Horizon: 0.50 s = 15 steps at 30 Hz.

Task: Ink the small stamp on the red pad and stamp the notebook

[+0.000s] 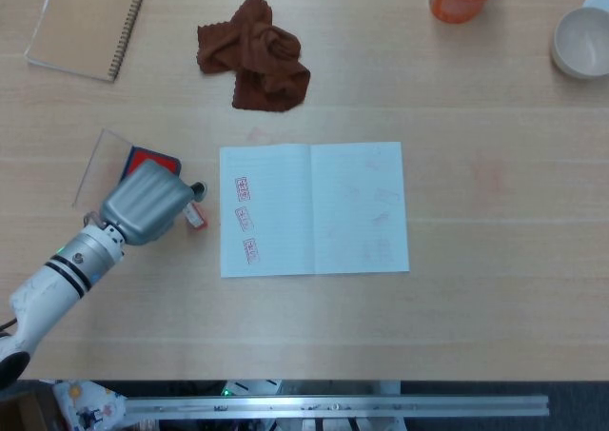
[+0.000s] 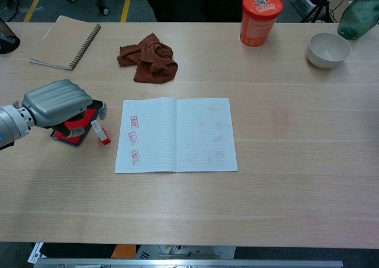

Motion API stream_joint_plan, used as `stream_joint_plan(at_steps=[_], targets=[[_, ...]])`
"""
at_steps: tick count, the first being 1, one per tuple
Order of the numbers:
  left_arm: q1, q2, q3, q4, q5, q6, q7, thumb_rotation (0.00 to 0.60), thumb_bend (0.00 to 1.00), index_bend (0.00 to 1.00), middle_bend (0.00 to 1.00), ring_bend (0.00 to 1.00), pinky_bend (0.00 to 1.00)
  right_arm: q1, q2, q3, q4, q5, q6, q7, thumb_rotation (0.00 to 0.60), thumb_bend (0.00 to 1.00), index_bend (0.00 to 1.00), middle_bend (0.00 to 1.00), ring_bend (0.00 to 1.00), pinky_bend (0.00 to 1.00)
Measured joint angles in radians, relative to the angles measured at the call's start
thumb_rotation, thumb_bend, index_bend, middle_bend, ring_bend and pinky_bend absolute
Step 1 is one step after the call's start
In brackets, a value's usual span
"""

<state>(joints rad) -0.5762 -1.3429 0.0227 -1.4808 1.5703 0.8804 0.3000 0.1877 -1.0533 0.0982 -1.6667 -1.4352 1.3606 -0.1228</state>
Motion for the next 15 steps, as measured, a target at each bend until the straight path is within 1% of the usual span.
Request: stream_joint_plan(at_steps=[8,15], targets=[[-0.008,-0.027,0.01,0.022,-0.003,0.0,-0.01,0.6,0.25,0.39,1.0,1.0,1.0,-0.006,0.0,-0.002,0.006,0.006,0.005,0.008,0.6,0.32,0.16,0.26,0.14,0.24],[-0.021,-0.061,0.021,0.065,0.001,-0.001,-0.019,0.6,0.25,0.4,1.0,1.0,1.0,-0.008,0.001,-0.003,0.013,0.008,0.005,0.015,0.6,0.32,0.16,0.26,0.14,0.24]])
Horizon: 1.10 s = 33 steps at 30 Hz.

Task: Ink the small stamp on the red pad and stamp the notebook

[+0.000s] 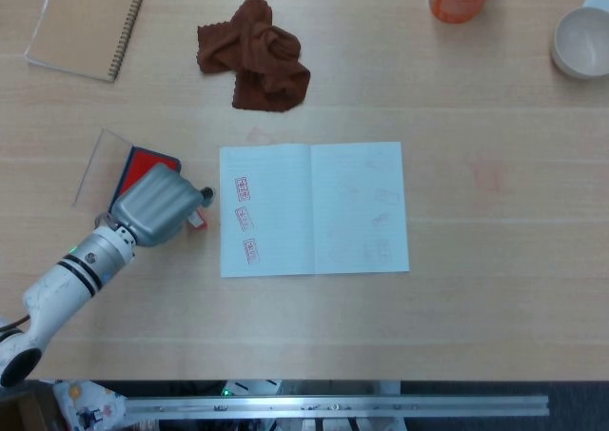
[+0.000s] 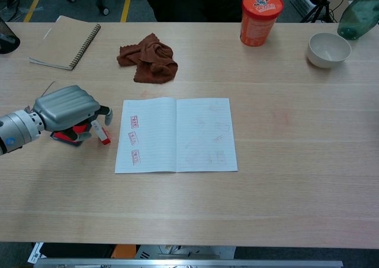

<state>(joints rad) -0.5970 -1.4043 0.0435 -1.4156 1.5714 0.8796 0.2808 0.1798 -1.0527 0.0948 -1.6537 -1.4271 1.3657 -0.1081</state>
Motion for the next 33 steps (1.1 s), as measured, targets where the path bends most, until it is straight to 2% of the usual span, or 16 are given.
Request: stream_joint_plan(at_steps=[18,33], targets=[[-0.017,-0.025,0.021,0.054,-0.006,0.003,-0.004,0.6,0.25,0.47,1.0,1.0,1.0,0.004,-0.003,-0.001,0.001,0.013,-0.013,-0.005,0.6,0.32,0.16,0.26,0.14,0.24],[-0.017,-0.03,0.032,0.041,-0.008,0.018,0.037,0.6,0.26,0.47,1.0,1.0,1.0,-0.004,0.002,-0.005,0.0,0.019,-0.009,0.001,0.6,0.32,0.16,0.27,0.14,0.24]])
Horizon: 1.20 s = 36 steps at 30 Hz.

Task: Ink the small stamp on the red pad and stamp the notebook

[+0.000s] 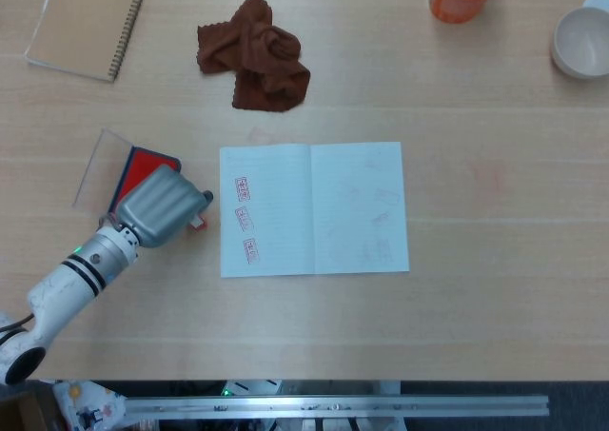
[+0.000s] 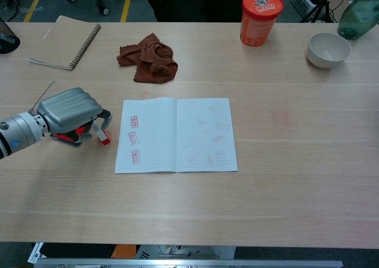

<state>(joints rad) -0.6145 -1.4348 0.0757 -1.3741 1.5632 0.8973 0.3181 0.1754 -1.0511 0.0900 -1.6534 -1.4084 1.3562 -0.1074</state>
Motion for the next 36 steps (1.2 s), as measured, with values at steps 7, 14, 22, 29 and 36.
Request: stream_joint_plan(at_steps=[7,14,22,29,36], targets=[[0.0,-0.009,0.005,0.004,-0.003,0.002,0.01,0.6,0.28,0.48,1.0,1.0,1.0,-0.002,0.0,-0.001,0.005,0.002,-0.001,0.008,0.6,0.32,0.16,0.27,0.14,0.24],[-0.002,-0.014,0.007,0.016,-0.005,0.003,0.007,0.6,0.32,0.49,1.0,1.0,1.0,-0.002,-0.002,-0.002,0.011,0.001,-0.002,0.017,0.6,0.32,0.16,0.27,0.14,0.24],[-0.004,-0.023,0.015,0.028,0.001,0.003,-0.002,0.6,0.34,0.5,1.0,1.0,1.0,-0.003,-0.004,-0.003,0.015,0.003,-0.006,0.021,0.6,0.31,0.16,0.28,0.14,0.24],[-0.007,-0.026,0.017,0.034,0.001,0.001,-0.009,0.6,0.36,0.51,1.0,1.0,1.0,-0.004,-0.003,-0.003,0.015,0.006,-0.007,0.021,0.6,0.31,0.16,0.28,0.14,0.24],[-0.009,-0.027,0.02,0.038,0.003,0.0,-0.019,0.6,0.38,0.52,1.0,1.0,1.0,-0.007,-0.002,-0.004,0.015,0.005,-0.005,0.024,0.6,0.3,0.16,0.28,0.14,0.24]])
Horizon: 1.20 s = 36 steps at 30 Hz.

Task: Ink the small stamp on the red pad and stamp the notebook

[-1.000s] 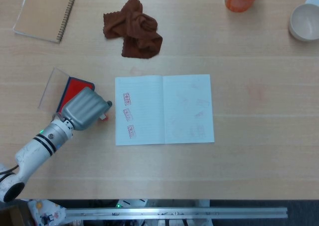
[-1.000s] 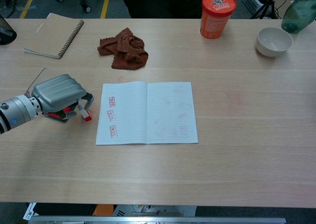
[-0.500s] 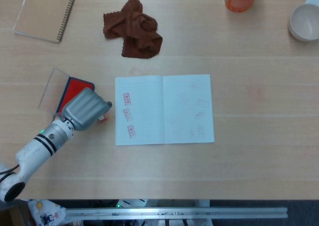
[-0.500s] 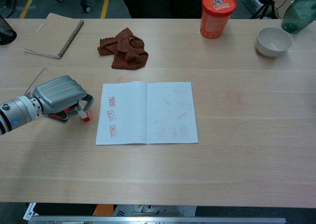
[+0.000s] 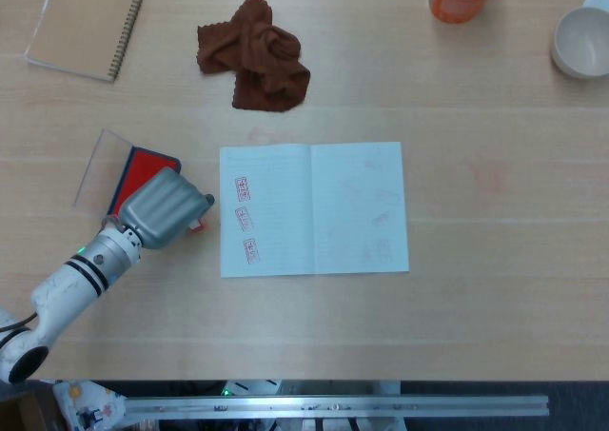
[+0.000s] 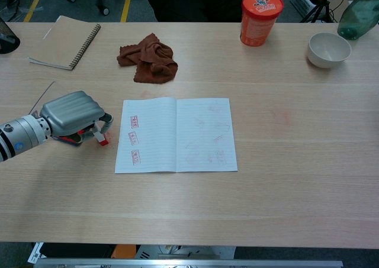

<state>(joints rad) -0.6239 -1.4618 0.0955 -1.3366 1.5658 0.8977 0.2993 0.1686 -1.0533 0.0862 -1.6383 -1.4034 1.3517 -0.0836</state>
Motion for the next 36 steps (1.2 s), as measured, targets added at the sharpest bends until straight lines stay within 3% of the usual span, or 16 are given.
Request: stream_joint_plan(at_steps=[22,36], targets=[[-0.003,0.08,-0.031,-0.046,-0.004,0.056,-0.05,0.6,0.39,0.52,1.0,1.0,1.0,-0.001,-0.001,0.0,0.006,0.001,-0.002,0.008,0.6,0.3,0.16,0.28,0.15,0.24],[0.009,0.049,-0.036,0.064,-0.028,0.055,-0.085,0.6,0.39,0.53,1.0,1.0,1.0,0.002,-0.004,0.002,0.002,0.008,-0.01,-0.004,0.6,0.3,0.16,0.29,0.16,0.24]])
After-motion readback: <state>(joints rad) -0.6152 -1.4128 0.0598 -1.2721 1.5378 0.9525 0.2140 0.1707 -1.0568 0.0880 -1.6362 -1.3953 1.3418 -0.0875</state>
